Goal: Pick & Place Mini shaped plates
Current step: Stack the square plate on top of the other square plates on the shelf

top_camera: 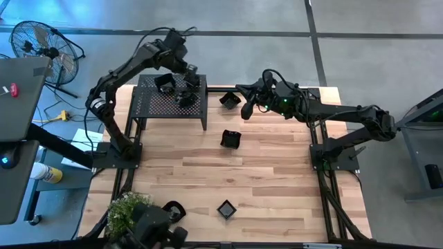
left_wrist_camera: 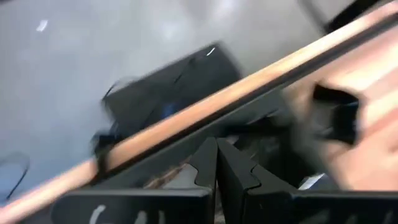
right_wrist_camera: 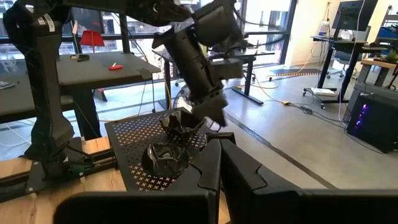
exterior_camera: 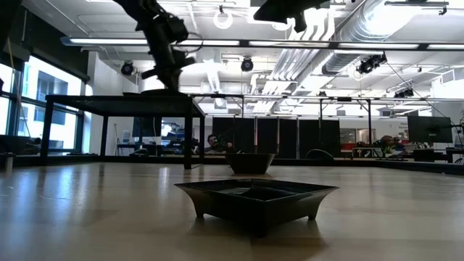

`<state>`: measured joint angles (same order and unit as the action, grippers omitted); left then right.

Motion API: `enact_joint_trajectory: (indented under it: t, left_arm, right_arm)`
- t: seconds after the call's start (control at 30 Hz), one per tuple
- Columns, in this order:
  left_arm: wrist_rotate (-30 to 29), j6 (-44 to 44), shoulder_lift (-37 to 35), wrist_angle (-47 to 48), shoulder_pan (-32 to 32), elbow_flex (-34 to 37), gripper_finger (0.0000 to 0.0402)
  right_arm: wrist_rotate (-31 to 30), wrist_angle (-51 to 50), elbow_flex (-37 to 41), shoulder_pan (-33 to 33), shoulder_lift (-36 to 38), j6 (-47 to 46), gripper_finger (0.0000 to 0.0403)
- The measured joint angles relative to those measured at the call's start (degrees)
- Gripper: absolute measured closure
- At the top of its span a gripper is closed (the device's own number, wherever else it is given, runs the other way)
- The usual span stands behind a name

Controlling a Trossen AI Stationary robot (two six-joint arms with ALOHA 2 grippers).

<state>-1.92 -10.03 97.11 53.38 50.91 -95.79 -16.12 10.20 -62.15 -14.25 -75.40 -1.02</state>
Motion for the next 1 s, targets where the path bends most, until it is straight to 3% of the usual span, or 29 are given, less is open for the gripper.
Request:
enact_joint_trajectory:
  t: [0.4,0.87,1.0]
  left_arm:
    - [0.4,0.8,1.0,7.3,1.6,0.1,0.0401]
    - [11.7,0.7,1.0,10.0,1.6,0.1,0.0401]
    - [12.6,0.4,0.7,10.7,1.6,0.1,0.0401]
  right_arm:
    - [0.0,0.0,0.0,0.0,0.0,0.0,0.0398]
    - [0.0,0.0,0.0,0.0,0.0,0.0,0.0398]
    - [0.0,0.0,0.0,0.0,0.0,0.0,0.0401]
